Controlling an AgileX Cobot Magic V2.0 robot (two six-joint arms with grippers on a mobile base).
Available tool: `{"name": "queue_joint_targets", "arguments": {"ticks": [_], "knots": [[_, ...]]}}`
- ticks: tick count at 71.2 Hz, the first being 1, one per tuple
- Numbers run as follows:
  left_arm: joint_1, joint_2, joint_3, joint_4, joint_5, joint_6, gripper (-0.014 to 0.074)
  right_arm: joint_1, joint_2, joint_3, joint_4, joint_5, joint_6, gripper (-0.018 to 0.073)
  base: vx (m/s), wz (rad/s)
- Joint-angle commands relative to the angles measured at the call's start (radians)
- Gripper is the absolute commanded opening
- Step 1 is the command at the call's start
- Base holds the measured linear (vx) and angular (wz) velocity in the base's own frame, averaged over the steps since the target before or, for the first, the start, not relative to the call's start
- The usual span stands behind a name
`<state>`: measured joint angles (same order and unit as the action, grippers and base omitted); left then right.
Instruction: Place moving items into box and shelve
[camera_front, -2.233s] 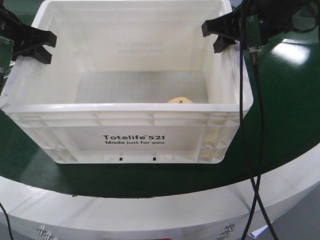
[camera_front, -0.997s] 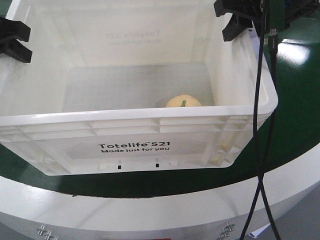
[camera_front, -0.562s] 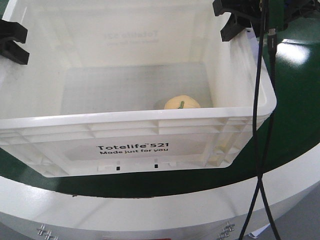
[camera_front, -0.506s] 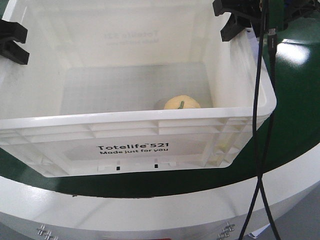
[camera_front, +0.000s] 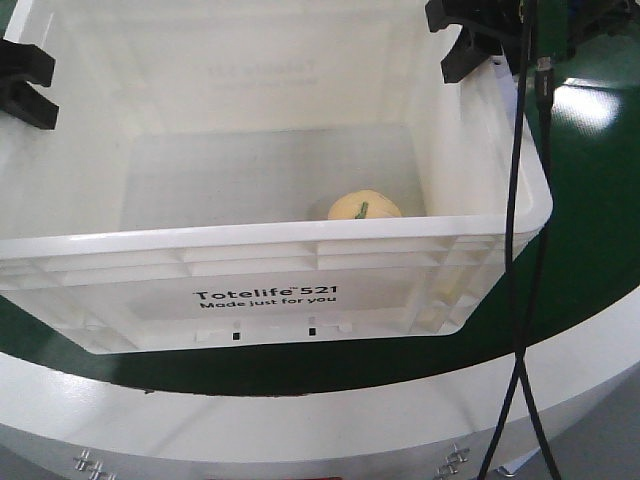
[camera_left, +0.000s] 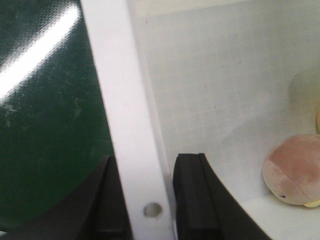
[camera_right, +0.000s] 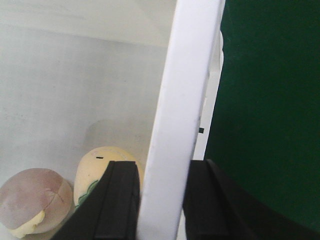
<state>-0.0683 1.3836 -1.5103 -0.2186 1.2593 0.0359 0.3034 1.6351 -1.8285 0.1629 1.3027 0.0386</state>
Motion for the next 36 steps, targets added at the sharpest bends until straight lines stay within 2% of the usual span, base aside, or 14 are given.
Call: {"name": "queue_joint_targets", "arguments": {"ticks": [1,36], "knots": [[-0.007,-0.045,-0.044,-0.084,-0.084,0.021,-0.0017,0.002,-0.064,-0.048,0.082,-0.019,-0.015,-0.0012,0.00,0.00],[-0.007,-0.045,-0.044,-0.084,-0.084,0.021,-0.0017,0.002,-0.064,-0.048,0.082,-0.019,-0.015,-0.0012,0.00,0.00]]}}
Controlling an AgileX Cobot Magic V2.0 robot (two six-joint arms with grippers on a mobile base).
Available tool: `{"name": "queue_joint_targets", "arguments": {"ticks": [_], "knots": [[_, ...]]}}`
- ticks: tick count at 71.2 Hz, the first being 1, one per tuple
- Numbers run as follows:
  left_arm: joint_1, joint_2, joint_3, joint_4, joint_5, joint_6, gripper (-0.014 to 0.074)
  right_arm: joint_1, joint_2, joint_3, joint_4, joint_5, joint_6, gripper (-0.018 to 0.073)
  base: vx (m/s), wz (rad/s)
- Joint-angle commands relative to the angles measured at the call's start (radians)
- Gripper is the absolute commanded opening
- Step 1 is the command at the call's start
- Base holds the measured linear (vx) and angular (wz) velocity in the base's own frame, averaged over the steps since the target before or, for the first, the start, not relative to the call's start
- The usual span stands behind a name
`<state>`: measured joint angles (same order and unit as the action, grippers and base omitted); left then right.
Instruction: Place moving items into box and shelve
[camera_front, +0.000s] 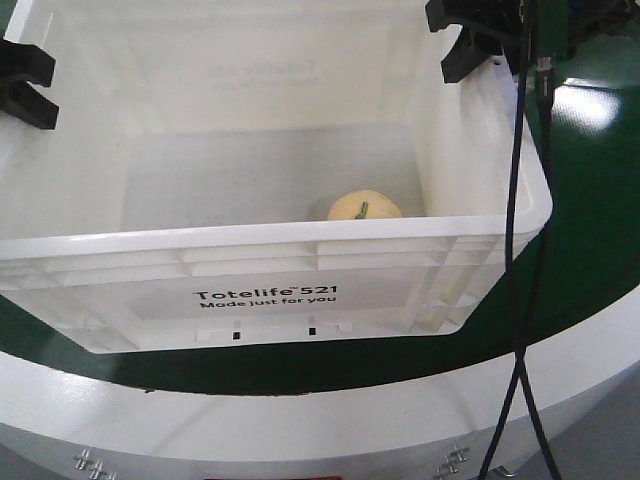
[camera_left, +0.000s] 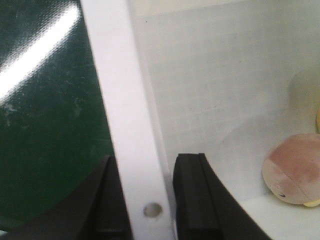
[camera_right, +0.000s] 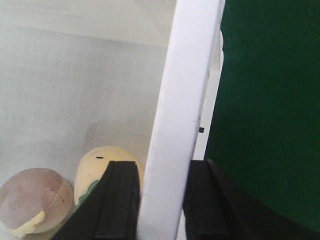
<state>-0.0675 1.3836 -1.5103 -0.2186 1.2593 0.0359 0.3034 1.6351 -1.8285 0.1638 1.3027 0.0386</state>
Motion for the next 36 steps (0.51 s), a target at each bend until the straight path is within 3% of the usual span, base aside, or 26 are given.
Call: {"name": "queue_joint_targets", "arguments": {"ticks": [1,36], "knots": [[-0.008,-0.045,-0.044,-0.084,-0.084,0.021,-0.0017,0.002,-0.064,-0.048,0.082,-0.019,-0.015,-0.0012,0.00,0.00],[-0.008,-0.044,-0.044,-0.084,-0.084,0.021,-0.0017,0.002,-0.064,-0.048,0.081,-0.019,-0.015,-0.0012,-0.06,0.03]]}}
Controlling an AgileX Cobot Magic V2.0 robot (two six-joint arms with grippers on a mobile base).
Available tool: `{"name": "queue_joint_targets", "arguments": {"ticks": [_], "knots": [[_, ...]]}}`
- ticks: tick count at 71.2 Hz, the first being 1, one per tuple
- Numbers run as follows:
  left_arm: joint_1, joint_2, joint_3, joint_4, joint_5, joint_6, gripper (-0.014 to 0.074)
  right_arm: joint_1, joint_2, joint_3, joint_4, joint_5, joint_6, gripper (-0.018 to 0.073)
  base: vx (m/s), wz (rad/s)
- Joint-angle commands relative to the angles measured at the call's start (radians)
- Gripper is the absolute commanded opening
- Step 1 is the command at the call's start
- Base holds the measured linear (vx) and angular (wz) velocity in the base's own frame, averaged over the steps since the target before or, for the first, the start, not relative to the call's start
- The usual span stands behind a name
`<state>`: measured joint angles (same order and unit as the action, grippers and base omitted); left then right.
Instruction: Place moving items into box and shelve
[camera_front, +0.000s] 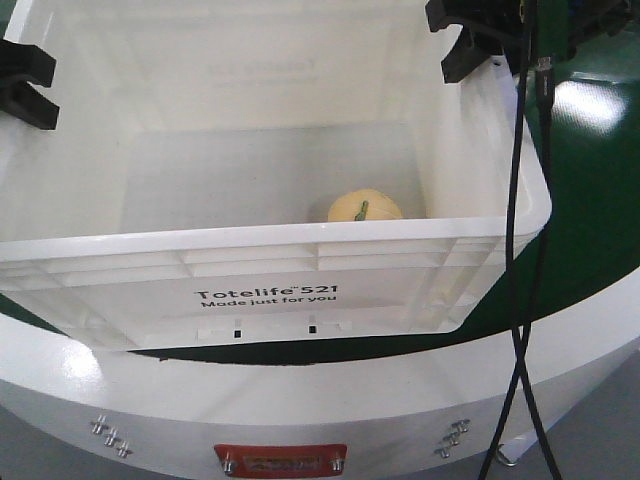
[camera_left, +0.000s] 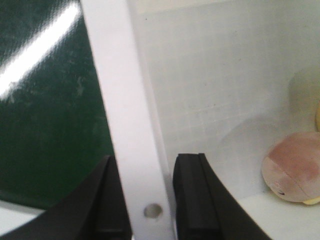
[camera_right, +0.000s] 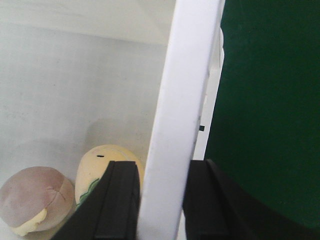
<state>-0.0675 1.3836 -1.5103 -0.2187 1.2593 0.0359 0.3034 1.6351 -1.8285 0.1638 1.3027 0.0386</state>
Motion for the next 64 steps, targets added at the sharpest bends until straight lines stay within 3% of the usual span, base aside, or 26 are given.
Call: {"name": "queue_joint_targets", "arguments": {"ticks": [1,32,64], "knots": [[-0.008,-0.044,-0.044,-0.084,-0.084,0.021,-0.0017,0.002,-0.064,-0.048,0.081,-0.019,-0.015,-0.0012,-0.14,0.06],[-0.008,-0.044,-0.044,-0.084,-0.084,0.021,-0.0017,0.002,-0.064,-0.048,0.081,-0.019,-0.015,-0.0012,-0.15,0.20],[-0.008,-0.044,-0.044,-0.084,-0.084,0.021,-0.0017,0.002,-0.064,-0.048,0.080,-0.019,-0.015,-0.0012,-0.12,0.43]]}}
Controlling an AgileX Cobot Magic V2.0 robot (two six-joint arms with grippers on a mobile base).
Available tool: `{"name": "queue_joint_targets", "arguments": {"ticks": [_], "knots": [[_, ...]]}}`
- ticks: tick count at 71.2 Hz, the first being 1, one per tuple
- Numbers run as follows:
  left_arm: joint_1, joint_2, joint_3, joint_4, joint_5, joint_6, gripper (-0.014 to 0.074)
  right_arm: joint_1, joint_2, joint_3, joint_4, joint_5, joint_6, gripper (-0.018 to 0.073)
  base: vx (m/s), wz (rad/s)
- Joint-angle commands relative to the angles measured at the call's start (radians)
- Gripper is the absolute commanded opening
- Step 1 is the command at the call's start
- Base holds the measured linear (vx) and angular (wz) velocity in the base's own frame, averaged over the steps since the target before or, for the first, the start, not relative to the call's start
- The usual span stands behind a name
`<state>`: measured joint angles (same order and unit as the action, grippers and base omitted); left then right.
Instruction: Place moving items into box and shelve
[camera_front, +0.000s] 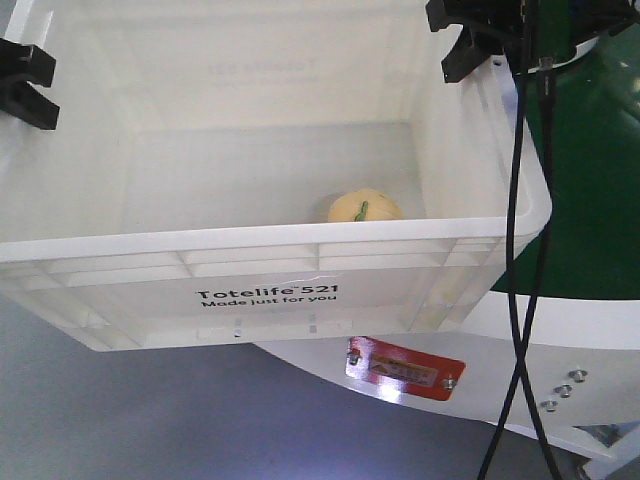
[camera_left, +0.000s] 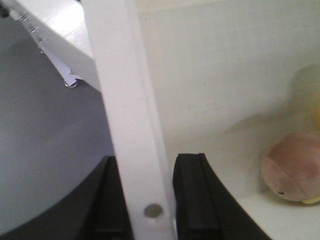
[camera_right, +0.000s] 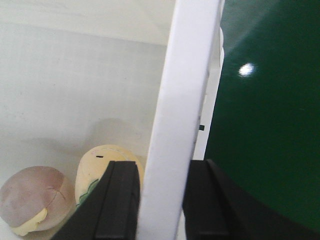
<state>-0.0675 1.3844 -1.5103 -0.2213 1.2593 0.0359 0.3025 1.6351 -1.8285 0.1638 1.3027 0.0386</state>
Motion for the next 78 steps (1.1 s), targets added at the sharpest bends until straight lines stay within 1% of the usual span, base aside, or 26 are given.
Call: {"name": "queue_joint_targets", "arguments": {"ticks": [1,78], "knots": [[-0.008,-0.045,-0.044,-0.081,-0.084,0.021,-0.0017,0.003,-0.064,-0.048,0.080,-0.019,-0.015,-0.0012,-0.13,0.50],[-0.008,-0.045,-0.044,-0.081,-0.083,0.021,-0.0017,0.003,-0.064,-0.048,0.081,-0.019,-0.015,-0.0012,-0.13,0.49]]}}
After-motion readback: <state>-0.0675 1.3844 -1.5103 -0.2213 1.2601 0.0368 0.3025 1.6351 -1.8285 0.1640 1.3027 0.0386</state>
